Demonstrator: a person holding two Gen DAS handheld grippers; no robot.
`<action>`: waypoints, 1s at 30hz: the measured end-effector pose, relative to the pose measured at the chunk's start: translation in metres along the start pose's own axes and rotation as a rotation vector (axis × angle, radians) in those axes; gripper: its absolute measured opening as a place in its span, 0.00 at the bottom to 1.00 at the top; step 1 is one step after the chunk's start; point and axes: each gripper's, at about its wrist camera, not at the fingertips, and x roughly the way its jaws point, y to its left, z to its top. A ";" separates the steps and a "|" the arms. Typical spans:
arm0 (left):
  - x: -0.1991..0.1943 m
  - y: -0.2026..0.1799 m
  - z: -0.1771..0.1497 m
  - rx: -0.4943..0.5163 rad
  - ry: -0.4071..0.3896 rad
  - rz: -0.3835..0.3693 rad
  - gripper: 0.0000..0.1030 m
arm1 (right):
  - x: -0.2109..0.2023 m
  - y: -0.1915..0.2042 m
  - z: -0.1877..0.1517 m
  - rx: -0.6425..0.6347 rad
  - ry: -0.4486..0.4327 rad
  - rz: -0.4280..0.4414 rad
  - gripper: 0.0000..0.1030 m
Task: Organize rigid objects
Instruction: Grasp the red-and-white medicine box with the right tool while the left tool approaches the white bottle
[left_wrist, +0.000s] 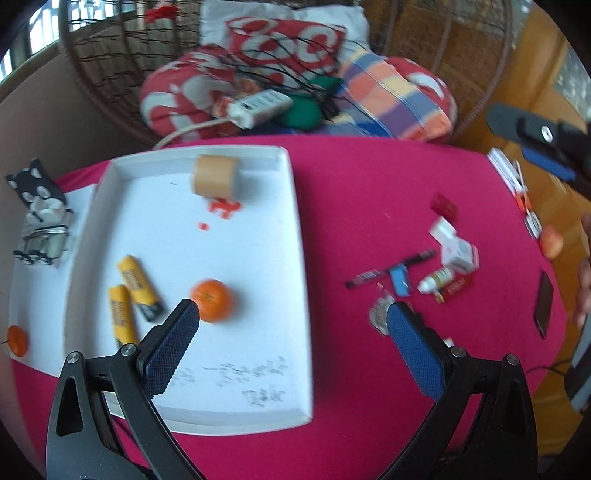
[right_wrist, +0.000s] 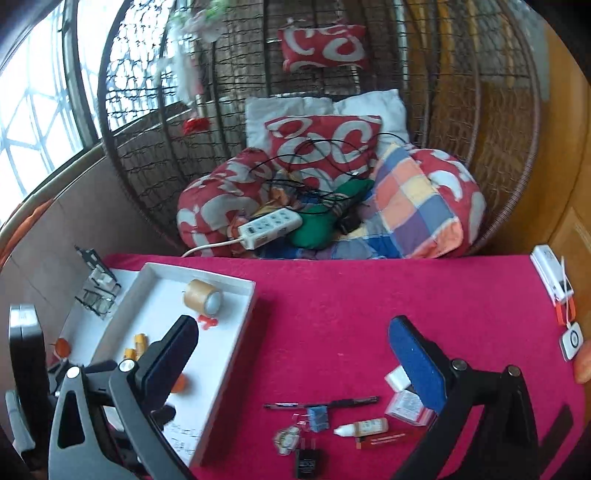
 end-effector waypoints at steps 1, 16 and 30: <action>0.004 -0.008 -0.003 0.012 0.015 -0.013 0.99 | 0.000 -0.008 -0.003 0.010 0.007 -0.005 1.00; 0.059 -0.113 -0.043 0.047 0.265 -0.184 0.99 | 0.010 -0.145 -0.056 0.111 0.183 -0.135 1.00; 0.091 -0.134 -0.065 -0.123 0.342 -0.109 0.67 | 0.092 -0.118 -0.082 -0.273 0.487 0.142 0.62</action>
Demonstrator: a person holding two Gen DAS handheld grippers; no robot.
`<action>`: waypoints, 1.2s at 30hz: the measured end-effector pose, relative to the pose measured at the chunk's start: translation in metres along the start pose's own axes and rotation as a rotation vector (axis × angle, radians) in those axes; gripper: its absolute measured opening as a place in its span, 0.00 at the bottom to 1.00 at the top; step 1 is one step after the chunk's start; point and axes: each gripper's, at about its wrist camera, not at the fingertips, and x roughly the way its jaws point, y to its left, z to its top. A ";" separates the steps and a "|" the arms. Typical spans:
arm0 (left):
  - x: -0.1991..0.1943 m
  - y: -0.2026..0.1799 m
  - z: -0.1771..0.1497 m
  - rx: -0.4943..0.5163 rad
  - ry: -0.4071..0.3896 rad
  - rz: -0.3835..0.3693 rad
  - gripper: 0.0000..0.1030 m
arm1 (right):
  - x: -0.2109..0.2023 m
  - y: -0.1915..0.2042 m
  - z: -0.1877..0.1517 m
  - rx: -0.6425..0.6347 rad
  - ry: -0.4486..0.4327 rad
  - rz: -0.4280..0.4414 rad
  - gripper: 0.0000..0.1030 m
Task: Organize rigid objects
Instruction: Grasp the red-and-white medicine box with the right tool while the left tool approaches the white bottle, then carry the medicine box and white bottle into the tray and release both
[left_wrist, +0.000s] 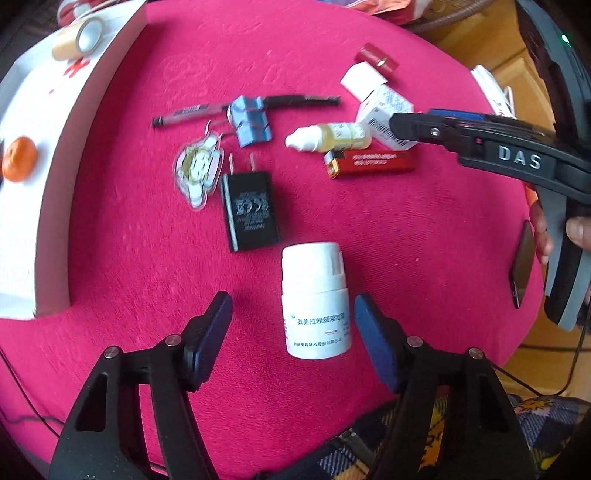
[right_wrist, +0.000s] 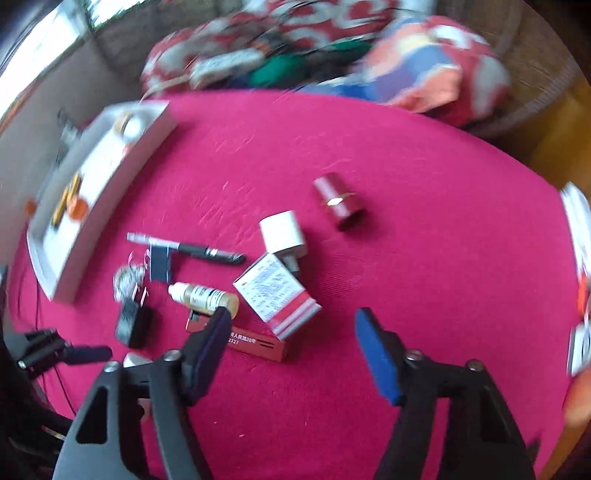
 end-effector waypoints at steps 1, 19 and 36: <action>0.003 0.001 -0.001 -0.014 0.006 0.000 0.67 | 0.005 0.002 0.002 -0.023 0.014 0.004 0.62; -0.044 0.001 -0.010 0.020 -0.162 0.020 0.35 | -0.046 0.008 0.000 0.009 -0.073 0.172 0.30; -0.163 0.082 0.015 0.100 -0.365 -0.013 0.35 | -0.158 0.060 0.018 0.203 -0.420 0.228 0.30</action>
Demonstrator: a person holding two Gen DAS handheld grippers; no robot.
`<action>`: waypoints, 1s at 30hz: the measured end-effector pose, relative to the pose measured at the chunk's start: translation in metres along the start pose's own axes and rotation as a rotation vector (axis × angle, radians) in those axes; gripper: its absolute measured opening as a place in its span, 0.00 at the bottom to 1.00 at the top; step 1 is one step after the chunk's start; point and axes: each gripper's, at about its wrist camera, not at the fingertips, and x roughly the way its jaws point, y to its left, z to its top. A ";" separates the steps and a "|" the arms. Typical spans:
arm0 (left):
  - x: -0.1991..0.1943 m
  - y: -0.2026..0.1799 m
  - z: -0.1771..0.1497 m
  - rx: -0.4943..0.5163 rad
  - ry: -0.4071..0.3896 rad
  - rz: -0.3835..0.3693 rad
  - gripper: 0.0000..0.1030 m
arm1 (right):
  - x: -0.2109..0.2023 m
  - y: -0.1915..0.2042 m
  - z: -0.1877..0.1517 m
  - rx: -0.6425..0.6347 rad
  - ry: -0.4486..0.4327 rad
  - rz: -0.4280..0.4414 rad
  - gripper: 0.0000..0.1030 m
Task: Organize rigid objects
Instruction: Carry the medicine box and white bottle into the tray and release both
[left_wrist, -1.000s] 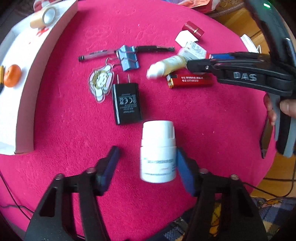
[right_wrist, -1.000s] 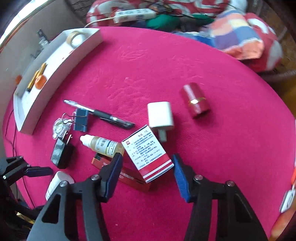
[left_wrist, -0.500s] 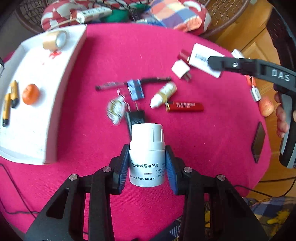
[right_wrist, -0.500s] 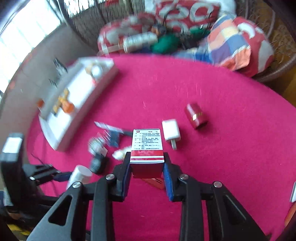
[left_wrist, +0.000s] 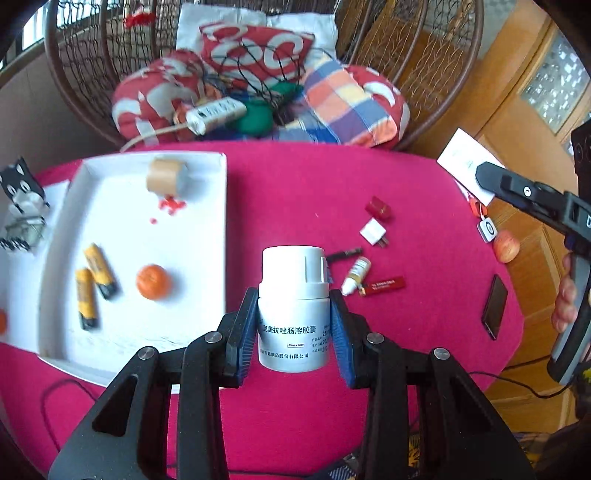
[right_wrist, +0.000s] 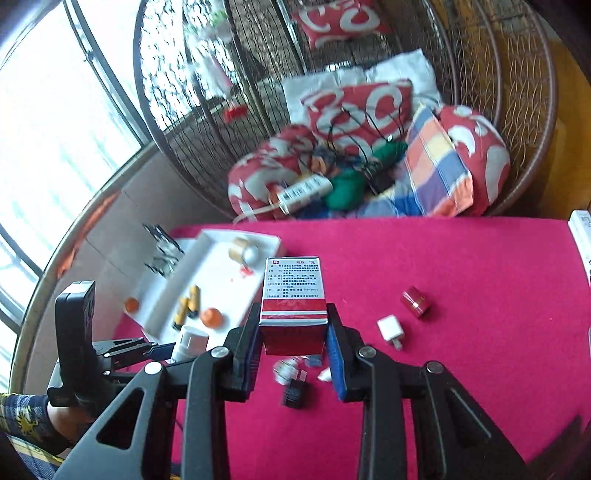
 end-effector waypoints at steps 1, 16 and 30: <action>-0.002 0.005 0.002 0.002 -0.003 0.000 0.35 | 0.000 0.008 0.000 -0.002 -0.009 -0.001 0.30; -0.059 0.065 0.021 0.066 -0.152 0.045 0.35 | 0.016 0.097 0.004 -0.052 -0.080 -0.013 0.30; -0.122 0.105 0.038 0.084 -0.387 0.144 0.35 | 0.031 0.175 0.021 -0.194 -0.124 0.003 0.30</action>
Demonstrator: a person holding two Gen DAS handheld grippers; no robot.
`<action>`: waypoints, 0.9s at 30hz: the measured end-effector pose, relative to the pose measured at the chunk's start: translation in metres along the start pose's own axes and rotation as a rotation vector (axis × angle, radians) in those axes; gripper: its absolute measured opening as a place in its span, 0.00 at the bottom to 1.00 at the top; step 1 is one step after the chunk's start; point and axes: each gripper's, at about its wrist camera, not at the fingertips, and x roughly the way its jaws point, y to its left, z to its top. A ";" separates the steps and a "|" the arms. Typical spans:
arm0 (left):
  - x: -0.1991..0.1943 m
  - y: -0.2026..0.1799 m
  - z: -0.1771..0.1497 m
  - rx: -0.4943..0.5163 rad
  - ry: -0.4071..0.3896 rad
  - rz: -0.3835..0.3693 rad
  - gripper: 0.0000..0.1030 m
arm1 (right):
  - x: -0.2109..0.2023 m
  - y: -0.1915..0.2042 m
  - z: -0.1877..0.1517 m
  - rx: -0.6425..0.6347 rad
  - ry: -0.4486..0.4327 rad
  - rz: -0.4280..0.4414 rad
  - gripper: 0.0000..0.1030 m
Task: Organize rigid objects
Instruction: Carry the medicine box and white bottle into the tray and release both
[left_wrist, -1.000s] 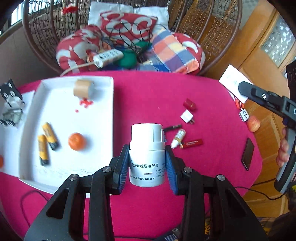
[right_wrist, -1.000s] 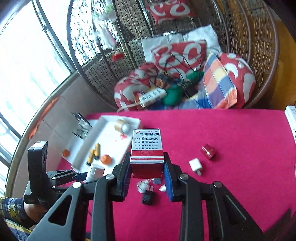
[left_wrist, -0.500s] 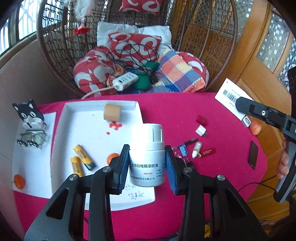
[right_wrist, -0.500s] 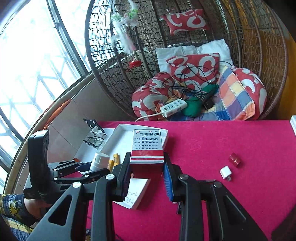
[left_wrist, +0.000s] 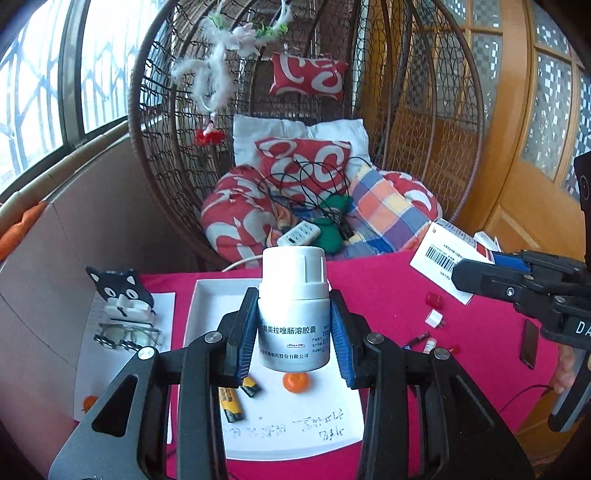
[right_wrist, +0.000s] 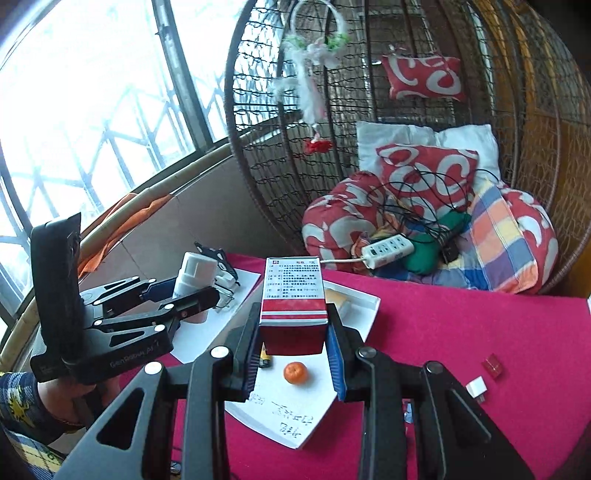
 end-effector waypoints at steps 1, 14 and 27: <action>-0.002 0.002 0.001 -0.002 -0.007 0.003 0.35 | 0.000 0.004 0.002 -0.007 -0.006 0.004 0.30; -0.012 0.029 0.011 -0.029 -0.066 0.079 0.35 | 0.011 0.052 0.038 -0.111 -0.060 0.031 0.30; 0.069 0.058 -0.012 -0.094 0.151 0.103 0.35 | 0.087 0.045 0.024 -0.067 0.103 -0.006 0.30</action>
